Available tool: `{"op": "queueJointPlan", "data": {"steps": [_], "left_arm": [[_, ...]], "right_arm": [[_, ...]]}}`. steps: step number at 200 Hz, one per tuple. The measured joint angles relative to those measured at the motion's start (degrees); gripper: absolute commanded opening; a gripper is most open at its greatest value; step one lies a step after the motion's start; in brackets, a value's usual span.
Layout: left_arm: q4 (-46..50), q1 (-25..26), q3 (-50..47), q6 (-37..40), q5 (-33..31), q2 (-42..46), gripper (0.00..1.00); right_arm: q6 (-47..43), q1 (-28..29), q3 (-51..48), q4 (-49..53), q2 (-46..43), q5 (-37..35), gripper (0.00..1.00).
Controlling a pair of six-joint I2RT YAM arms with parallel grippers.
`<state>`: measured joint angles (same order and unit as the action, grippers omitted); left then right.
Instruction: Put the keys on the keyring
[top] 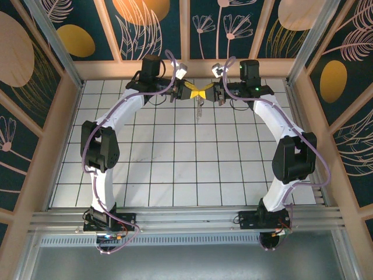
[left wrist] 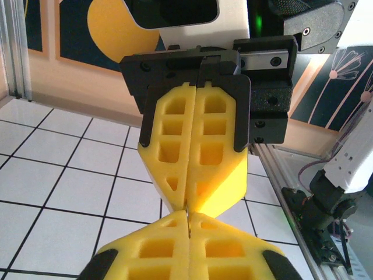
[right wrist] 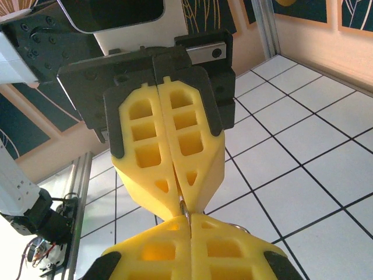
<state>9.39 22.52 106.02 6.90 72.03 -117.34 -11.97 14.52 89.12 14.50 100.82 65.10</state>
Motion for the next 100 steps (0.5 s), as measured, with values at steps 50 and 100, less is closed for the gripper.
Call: {"op": "queueJointPlan", "data": {"steps": [50, 100], "left_arm": [[0.2, 0.0, -0.3, 1.0, 0.2, 0.1, 0.0], [-9.2, 0.4, -7.2, -3.9, -2.6, 3.9, 0.0]], "right_arm": [[0.3, 0.0, 0.0, 0.1, 0.1, 0.6, 0.0], [4.3, -0.3, -1.7, -4.2, 0.0, 0.3, 0.33]]}}
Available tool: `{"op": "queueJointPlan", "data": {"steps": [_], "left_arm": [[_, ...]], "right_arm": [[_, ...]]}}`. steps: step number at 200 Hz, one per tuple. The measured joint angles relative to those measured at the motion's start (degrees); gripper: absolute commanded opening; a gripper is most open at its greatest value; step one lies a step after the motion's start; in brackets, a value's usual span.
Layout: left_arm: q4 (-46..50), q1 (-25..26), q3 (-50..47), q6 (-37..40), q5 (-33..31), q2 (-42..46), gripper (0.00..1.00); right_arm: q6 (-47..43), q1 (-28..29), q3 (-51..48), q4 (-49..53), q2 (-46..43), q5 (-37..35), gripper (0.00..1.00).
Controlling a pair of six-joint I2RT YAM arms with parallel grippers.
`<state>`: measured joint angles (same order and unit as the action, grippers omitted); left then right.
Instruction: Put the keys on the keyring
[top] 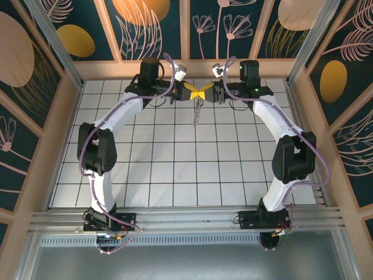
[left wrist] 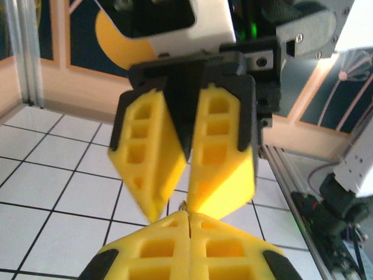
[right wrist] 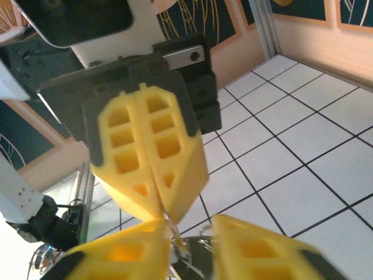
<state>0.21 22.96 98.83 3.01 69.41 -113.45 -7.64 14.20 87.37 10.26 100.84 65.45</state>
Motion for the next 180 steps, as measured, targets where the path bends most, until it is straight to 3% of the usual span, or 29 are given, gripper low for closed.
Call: {"op": "queueJointPlan", "data": {"steps": [52, 102, 134, 180], "left_arm": [[-10.5, 1.8, -4.5, -8.2, -2.8, 1.7, 0.0], [-22.5, 2.0, -9.4, -16.9, -4.3, 4.5, 0.0], [-28.8, 2.0, -11.5, -21.1, -5.0, 6.8, 0.0], [-35.9, 2.2, -13.5, -25.7, -5.2, 8.7, 0.0]], "right_arm": [[6.2, -2.7, -9.1, -11.7, -8.8, -2.6, 0.41], [15.1, -3.6, -27.7, -30.2, -22.0, -10.2, 0.48], [19.2, -4.1, -34.9, -38.0, -23.2, -13.0, 0.49], [21.7, -4.1, -36.7, -44.5, -23.2, -11.7, 0.5]]}}
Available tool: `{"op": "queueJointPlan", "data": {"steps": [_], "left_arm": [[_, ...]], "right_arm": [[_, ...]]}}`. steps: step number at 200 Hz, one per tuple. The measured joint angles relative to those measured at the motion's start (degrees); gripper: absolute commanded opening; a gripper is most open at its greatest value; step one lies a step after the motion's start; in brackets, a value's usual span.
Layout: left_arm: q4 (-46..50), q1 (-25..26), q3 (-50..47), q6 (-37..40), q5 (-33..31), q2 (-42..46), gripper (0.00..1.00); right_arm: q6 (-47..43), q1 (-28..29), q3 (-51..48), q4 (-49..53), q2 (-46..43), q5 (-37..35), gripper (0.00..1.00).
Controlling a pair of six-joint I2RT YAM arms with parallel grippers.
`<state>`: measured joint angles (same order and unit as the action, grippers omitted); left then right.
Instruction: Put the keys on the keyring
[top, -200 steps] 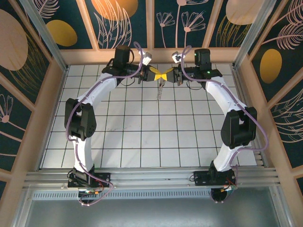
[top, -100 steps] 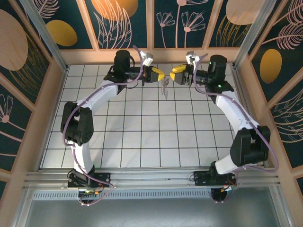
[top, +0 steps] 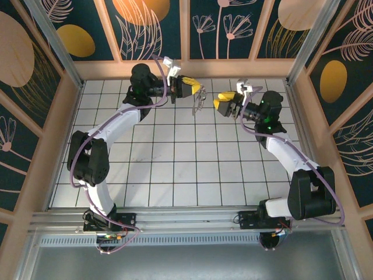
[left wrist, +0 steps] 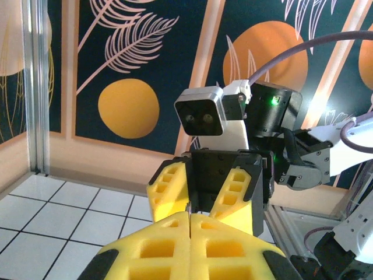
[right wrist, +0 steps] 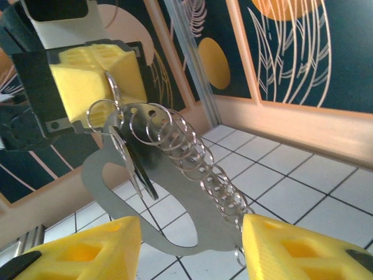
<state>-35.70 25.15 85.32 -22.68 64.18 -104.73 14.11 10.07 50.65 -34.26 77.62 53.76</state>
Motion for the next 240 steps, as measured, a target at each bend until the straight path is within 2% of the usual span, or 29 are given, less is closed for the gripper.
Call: {"op": "queueJointPlan", "data": {"steps": [78, 177, 191, 216, 240], "left_arm": [[-3.3, 0.7, -0.7, -2.5, 0.1, 0.1, 0.0], [-4.2, 1.1, -0.7, -2.8, 0.2, 0.1, 0.0], [-4.2, 1.3, -0.7, -2.8, 0.2, 0.1, 0.0], [-4.3, 1.4, -0.7, -2.8, 0.3, 0.1, 0.0], [-4.4, 1.4, -0.7, -3.0, 0.2, 0.3, 0.0]], "right_arm": [[1.3, 2.2, 2.3, -3.3, 1.0, 4.4, 0.5], [1.3, 5.0, 7.2, -3.5, 5.7, 4.9, 0.49], [1.2, 5.5, 7.5, -3.5, 5.9, 4.9, 0.43], [1.0, 5.9, 7.9, -3.2, 6.0, 5.1, 0.25], [0.7, 5.9, 7.9, -2.8, 6.0, 5.6, 0.12]]}}
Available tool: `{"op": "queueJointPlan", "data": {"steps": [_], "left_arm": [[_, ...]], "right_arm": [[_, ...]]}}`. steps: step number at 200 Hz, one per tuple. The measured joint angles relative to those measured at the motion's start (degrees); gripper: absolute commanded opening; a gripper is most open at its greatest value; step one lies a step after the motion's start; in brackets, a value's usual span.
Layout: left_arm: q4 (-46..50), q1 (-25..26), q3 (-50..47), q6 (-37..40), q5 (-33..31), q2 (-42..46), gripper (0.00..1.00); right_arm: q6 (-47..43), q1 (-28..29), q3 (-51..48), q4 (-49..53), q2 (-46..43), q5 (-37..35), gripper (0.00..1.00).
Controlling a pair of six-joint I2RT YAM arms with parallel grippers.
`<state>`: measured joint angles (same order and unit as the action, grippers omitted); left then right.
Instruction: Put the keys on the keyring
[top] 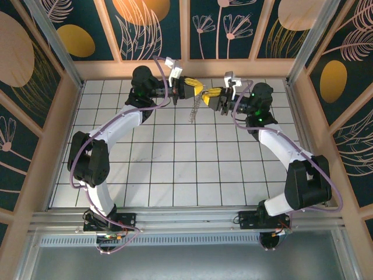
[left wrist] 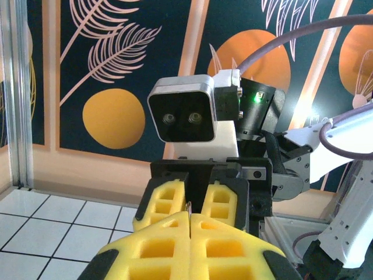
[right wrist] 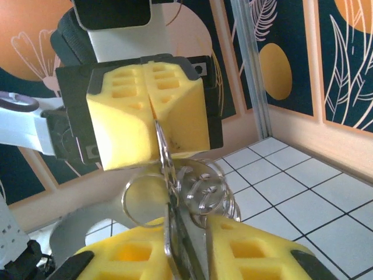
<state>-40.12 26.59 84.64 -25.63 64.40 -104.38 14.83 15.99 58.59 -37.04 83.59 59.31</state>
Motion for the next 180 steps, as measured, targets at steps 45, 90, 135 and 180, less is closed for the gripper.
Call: {"op": "queueJointPlan", "data": {"steps": [45, 90, 135, 180], "left_arm": [[0.0, 0.0, 0.0, 0.0, -0.2, 0.1, 0.0], [0.0, 0.0, 0.0, 0.0, -0.2, 0.1, 0.0], [0.0, 0.0, 0.0, 0.0, -0.5, 0.1, 0.0], [0.3, 0.0, 0.0, 0.0, -0.4, 0.1, 0.0]], "right_arm": [[-1.4, 0.2, 0.0, 0.9, 0.0, 0.8, 0.0], [-1.5, 0.6, 1.2, 1.7, 0.7, 1.7, 0.0], [-4.2, 2.5, 4.8, 6.1, 2.3, 2.3, 0.0], [-6.5, 2.6, 5.7, 9.6, 3.4, 2.3, 0.0]]}}
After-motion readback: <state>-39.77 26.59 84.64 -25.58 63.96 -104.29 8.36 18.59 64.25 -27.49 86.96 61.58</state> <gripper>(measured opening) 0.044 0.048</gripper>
